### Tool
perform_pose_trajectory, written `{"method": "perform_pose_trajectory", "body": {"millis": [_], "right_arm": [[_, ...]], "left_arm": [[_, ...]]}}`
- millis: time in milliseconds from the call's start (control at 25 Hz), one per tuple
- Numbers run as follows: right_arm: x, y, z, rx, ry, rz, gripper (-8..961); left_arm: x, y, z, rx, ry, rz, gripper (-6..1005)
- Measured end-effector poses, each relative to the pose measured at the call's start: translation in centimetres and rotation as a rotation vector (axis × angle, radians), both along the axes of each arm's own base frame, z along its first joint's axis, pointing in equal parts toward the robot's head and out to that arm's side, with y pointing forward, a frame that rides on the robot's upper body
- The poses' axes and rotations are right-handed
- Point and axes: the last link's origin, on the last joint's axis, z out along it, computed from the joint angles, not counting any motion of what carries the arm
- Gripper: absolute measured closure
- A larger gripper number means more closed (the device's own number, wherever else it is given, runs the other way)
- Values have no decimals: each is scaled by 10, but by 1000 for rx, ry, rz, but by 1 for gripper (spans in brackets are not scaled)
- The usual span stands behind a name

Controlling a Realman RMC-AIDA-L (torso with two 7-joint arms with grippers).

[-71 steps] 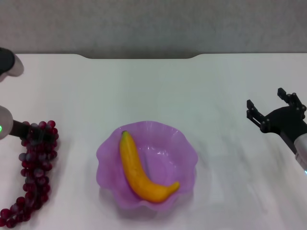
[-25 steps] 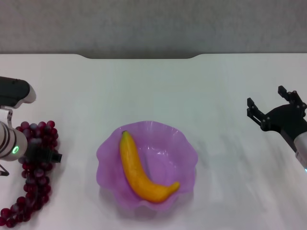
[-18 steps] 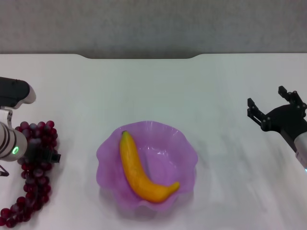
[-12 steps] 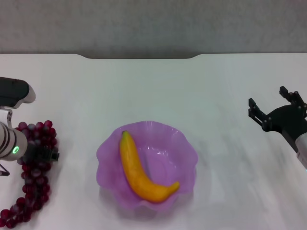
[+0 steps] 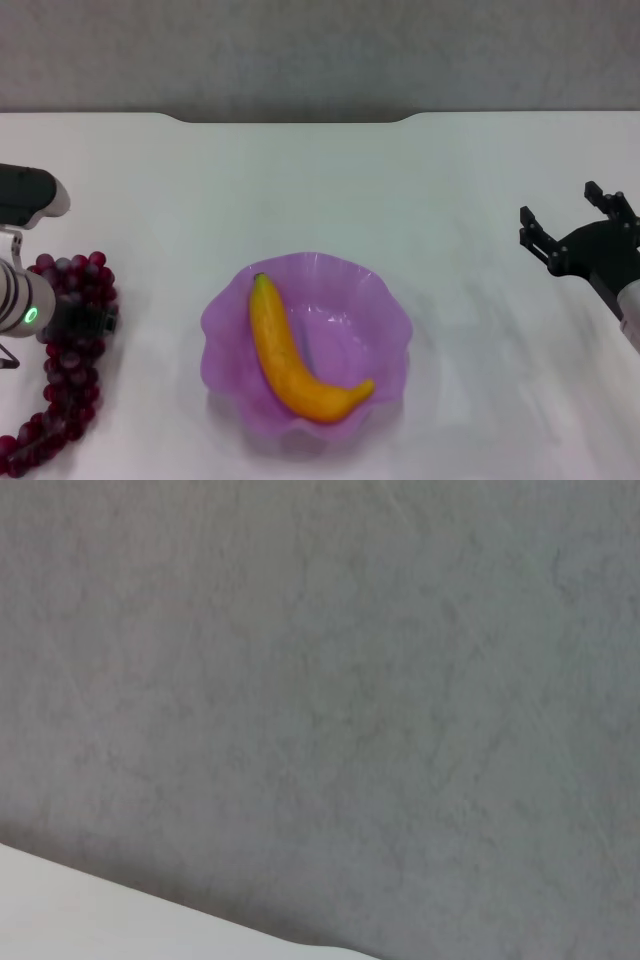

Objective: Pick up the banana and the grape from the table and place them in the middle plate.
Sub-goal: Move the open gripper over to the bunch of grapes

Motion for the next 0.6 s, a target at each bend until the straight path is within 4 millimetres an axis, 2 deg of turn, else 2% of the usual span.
{"method": "perform_pose_trajectory", "body": {"millis": [600], "right_arm": [[-1,1,0,3,0,4,71]], "left_arm": [[-2,-2,4,32,-30,2,577]]}}
